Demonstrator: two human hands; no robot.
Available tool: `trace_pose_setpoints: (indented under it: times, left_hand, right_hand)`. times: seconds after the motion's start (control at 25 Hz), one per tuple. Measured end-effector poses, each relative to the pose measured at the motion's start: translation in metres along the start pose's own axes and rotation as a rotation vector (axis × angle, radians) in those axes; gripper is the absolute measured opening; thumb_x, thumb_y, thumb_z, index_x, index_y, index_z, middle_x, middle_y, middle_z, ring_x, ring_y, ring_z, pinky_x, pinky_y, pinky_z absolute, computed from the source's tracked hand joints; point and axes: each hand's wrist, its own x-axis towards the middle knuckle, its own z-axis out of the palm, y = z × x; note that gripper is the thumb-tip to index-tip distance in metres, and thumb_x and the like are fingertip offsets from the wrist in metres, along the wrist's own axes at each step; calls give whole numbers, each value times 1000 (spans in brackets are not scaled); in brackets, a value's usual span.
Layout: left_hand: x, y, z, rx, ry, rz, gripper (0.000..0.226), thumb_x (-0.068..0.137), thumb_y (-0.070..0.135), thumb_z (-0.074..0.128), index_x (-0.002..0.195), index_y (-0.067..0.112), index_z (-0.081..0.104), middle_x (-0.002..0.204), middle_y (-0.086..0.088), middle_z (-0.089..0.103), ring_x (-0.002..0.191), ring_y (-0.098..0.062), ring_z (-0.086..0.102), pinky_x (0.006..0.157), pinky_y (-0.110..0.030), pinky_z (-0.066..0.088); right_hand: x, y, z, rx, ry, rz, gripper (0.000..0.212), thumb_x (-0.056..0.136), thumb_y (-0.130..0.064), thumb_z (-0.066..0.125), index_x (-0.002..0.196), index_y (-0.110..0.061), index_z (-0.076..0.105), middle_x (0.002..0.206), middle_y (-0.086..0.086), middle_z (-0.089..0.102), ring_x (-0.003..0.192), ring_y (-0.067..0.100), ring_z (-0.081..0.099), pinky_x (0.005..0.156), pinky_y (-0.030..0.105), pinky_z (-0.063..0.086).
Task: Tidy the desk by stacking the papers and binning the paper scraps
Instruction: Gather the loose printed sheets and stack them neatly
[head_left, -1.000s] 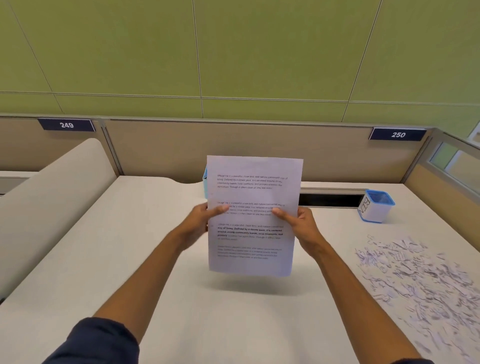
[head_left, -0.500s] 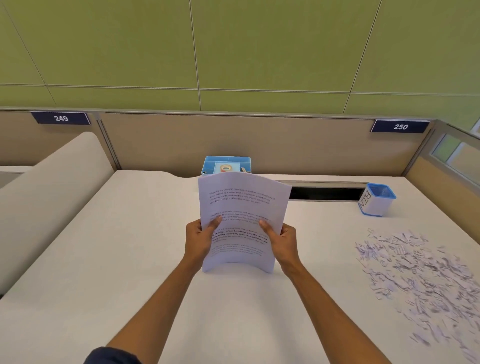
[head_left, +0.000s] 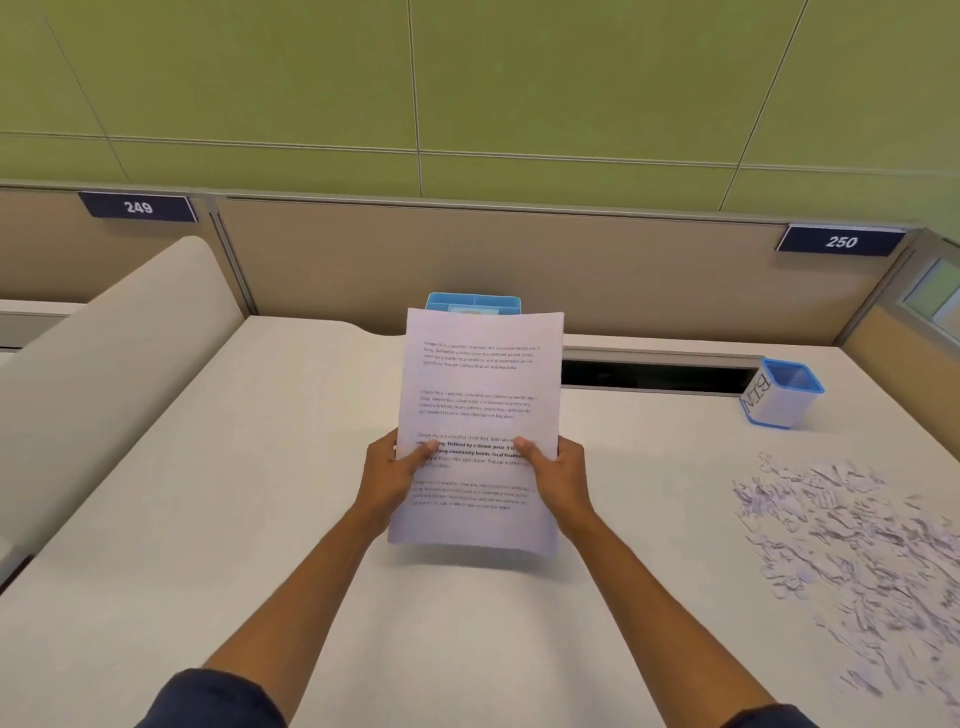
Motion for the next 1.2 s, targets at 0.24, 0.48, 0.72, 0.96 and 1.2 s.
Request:
trace_pose_setpoints:
  times: [0.24, 0.48, 0.72, 0.96, 1.2]
  left_hand:
    - [15, -31, -63, 80, 54, -88, 21, 96, 8, 56, 115, 14, 63, 106, -1, 72, 90, -18, 68, 73, -27, 52]
    - [39, -49, -126, 157, 171, -125, 21, 96, 1, 53, 111, 14, 60, 106, -6, 69, 91, -24, 67, 76, -30, 52]
    - [79, -65, -209, 322, 242, -198, 24, 95, 4, 51, 118, 8, 58, 119, -13, 66, 96, -27, 64, 79, -32, 50]
    - [112, -59, -261, 623, 374, -146, 37, 91, 10, 51, 127, 10, 48, 116, -13, 62, 100, -35, 57, 85, -41, 48]
    - [144, -54, -313, 871, 505, -164, 47, 91, 10, 54, 137, 5, 50, 132, -20, 50, 119, -39, 50, 92, -47, 44]
  right_hand:
    - [33, 9, 51, 20, 32, 196, 20, 83, -16, 73, 103, -14, 72, 98, 4, 74, 88, 24, 71, 87, 45, 57]
    - [41, 16, 129, -67, 28, 307, 35, 86, -17, 67, 120, -10, 59, 114, 1, 66, 97, 22, 65, 87, 34, 53]
    - [43, 24, 205, -240, 63, 415, 41, 91, -6, 49, 132, -14, 48, 131, 9, 56, 113, 27, 57, 86, 31, 47]
    - [55, 32, 283, -329, 32, 335, 36, 88, -2, 46, 121, -9, 59, 121, 9, 65, 108, 26, 61, 91, 33, 50]
    - [75, 33, 348, -438, -126, 272, 29, 90, -13, 51, 115, -6, 63, 112, 7, 67, 102, 26, 62, 92, 36, 50]
